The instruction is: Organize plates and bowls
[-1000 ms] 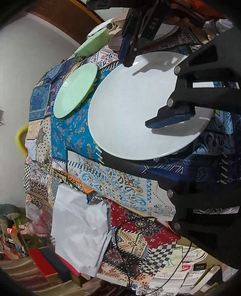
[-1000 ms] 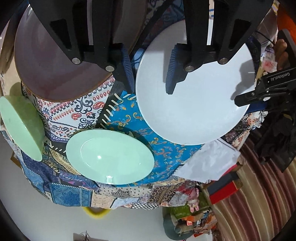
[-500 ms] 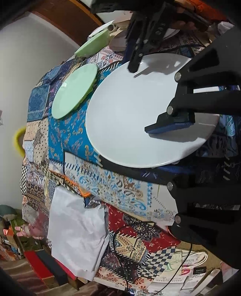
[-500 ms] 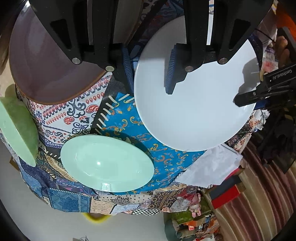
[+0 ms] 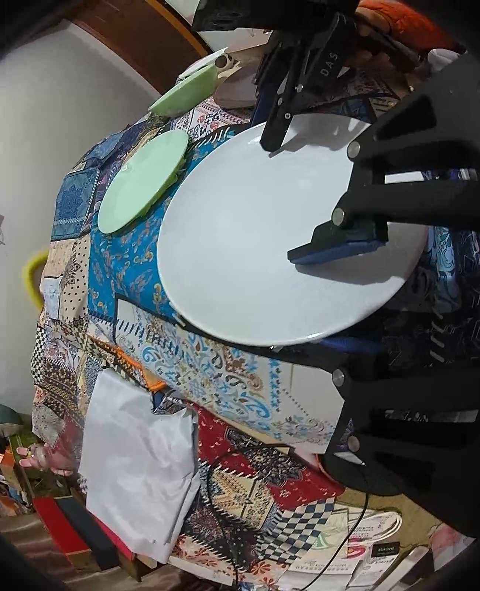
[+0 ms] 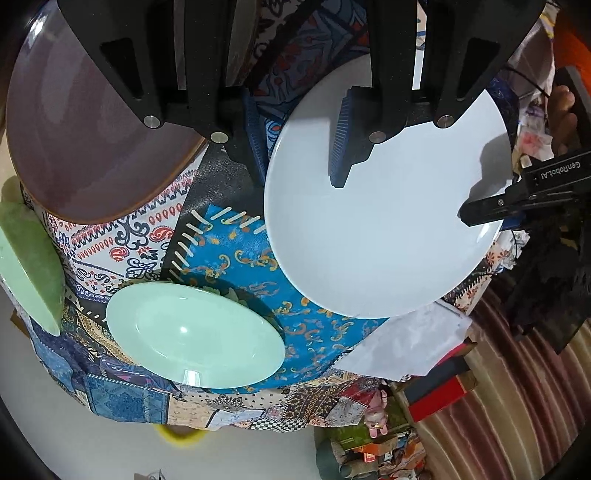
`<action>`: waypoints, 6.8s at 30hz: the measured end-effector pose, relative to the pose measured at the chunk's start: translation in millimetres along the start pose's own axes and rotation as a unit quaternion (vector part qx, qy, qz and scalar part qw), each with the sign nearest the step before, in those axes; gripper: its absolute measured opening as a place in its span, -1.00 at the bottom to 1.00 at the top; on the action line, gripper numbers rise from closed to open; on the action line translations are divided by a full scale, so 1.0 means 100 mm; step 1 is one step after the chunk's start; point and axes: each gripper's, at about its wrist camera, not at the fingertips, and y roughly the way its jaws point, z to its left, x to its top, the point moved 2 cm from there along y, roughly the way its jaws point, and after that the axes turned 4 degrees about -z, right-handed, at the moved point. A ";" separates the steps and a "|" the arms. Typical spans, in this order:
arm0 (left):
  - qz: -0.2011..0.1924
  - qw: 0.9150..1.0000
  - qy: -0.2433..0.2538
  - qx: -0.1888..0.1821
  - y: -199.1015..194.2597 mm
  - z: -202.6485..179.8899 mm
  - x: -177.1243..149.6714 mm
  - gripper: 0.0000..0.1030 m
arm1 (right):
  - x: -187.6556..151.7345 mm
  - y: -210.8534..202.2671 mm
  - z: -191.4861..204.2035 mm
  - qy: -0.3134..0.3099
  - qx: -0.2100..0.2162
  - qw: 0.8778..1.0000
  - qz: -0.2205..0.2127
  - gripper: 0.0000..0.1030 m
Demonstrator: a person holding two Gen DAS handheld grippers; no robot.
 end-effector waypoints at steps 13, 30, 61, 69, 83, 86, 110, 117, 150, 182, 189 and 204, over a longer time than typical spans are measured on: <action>-0.009 1.000 -0.003 0.010 -0.14 -0.13 0.06 -0.26 | 0.03 -0.16 -0.05 0.023 0.004 0.999 -0.030 -0.40; -0.055 0.998 0.041 -0.008 -0.46 -0.69 0.25 -0.26 | 0.01 -0.76 -0.31 0.049 -0.009 0.994 -0.098 -0.40; -0.030 0.991 0.125 -0.049 -0.25 -2.08 0.20 -0.25 | -0.60 -1.49 -1.25 0.130 -0.061 0.979 -0.143 -0.40; -0.009 0.989 0.137 -0.051 -0.04 -2.24 0.14 -0.25 | -0.74 -1.48 -1.41 0.151 -0.067 0.978 -0.131 -0.40; 0.026 0.989 0.139 -0.047 0.26 -2.23 0.05 -0.25 | -0.89 -1.29 -1.52 0.173 -0.061 0.978 -0.098 -0.40; 0.030 0.989 0.135 -0.048 0.30 -2.20 0.06 -0.23 | -0.89 -1.28 -1.50 0.170 -0.065 0.979 -0.095 -0.40; 0.047 0.989 0.137 -0.032 0.51 -2.22 0.04 -0.20 | -0.93 -1.30 -1.51 0.175 -0.083 0.975 -0.106 -0.39; 0.042 0.986 0.162 -0.026 0.50 -2.30 0.00 -0.20 | -0.94 -1.34 -1.49 0.172 -0.094 0.975 -0.107 -0.35; -0.089 0.990 0.095 0.058 0.02 -1.34 1.23 0.65 | 0.27 -1.10 -1.04 0.066 -0.045 0.983 -0.167 -0.01; 0.005 0.994 0.110 -0.027 1.41 -1.00 1.69 -0.29 | 0.66 0.15 -1.13 0.082 -0.076 0.994 -0.011 -0.33; 0.009 0.994 0.103 -0.029 1.24 -0.91 1.59 -0.33 | 0.68 0.15 -1.08 0.065 -0.065 0.996 -0.007 -0.35; 0.027 0.996 0.091 -0.001 0.83 -0.66 1.09 -0.35 | 0.58 0.06 -0.85 0.048 -0.003 0.999 0.008 -0.38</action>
